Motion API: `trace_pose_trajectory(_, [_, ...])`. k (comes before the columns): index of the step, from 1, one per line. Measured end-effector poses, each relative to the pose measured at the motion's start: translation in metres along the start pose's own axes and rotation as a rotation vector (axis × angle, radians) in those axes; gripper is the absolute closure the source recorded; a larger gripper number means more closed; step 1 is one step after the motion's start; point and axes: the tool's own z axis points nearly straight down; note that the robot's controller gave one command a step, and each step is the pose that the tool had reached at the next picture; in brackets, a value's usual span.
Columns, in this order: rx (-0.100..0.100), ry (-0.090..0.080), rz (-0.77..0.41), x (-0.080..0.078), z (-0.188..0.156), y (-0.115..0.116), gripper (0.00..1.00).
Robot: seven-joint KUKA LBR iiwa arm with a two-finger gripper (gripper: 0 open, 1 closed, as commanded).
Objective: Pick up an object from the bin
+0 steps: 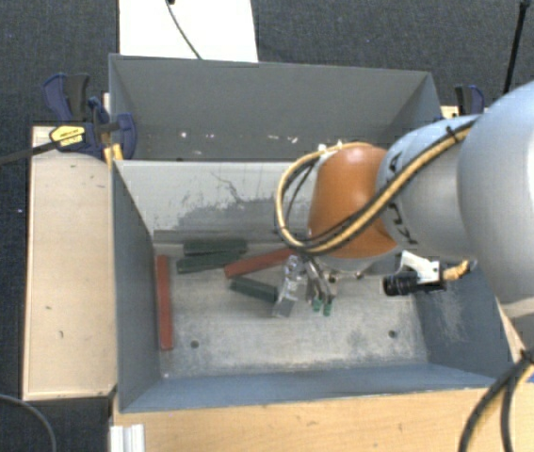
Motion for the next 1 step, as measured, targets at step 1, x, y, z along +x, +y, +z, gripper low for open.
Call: trace_pose_trajectory(1, [-0.001,-0.010,-0.242,-0.0233,-0.1844,-0.0174,1.00])
